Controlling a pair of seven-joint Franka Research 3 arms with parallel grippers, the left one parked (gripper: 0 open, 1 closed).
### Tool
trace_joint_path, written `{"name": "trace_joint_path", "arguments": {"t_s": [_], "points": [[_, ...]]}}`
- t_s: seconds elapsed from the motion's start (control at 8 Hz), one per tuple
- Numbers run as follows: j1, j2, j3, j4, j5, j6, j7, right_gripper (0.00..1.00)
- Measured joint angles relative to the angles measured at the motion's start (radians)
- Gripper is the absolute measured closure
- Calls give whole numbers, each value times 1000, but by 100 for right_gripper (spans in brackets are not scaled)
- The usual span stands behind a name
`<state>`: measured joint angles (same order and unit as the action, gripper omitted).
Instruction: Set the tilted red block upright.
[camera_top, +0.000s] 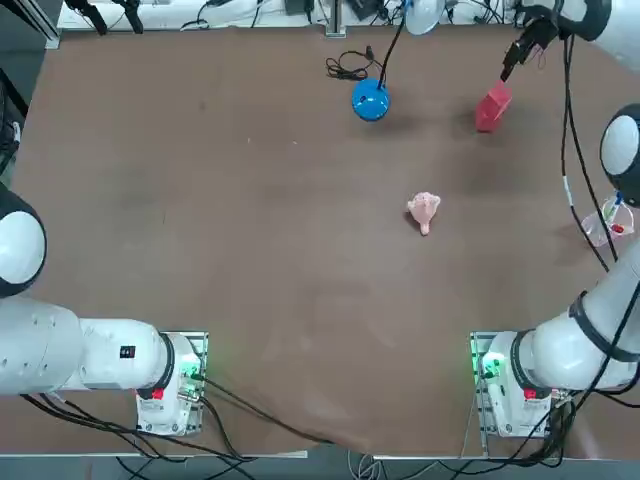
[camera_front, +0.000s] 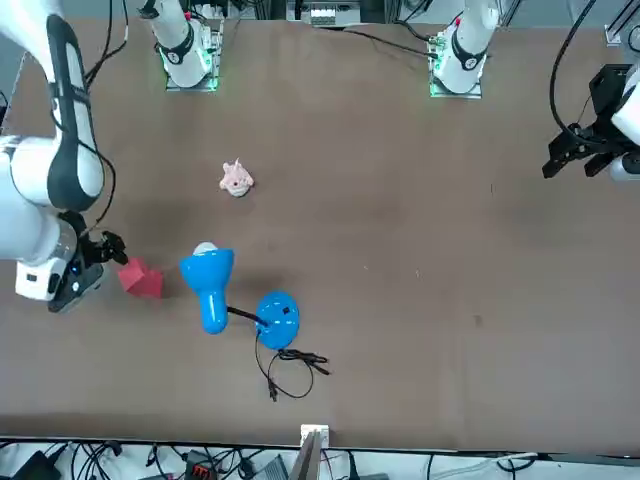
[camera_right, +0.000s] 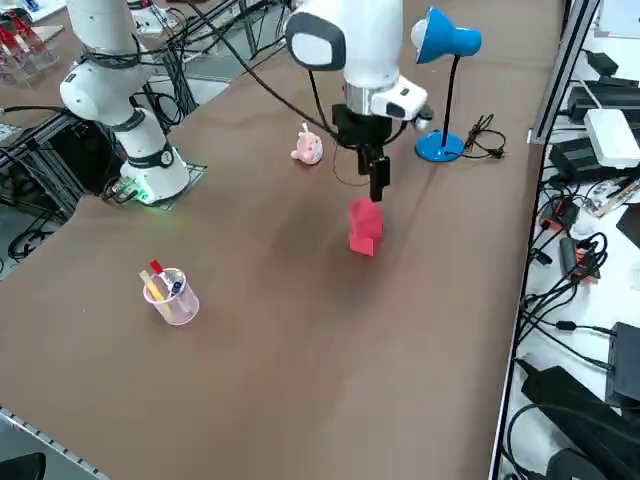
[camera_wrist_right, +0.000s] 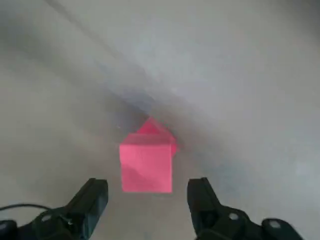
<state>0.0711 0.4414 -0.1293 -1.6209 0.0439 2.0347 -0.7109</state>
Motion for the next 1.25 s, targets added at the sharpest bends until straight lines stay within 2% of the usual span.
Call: {"name": "trace_joint_path", "arguments": {"t_s": [0.75,1.25], "points": [[14,49,5,-29,5,80,1,2],[13,64,2,-33,5,89,8,2]]}}
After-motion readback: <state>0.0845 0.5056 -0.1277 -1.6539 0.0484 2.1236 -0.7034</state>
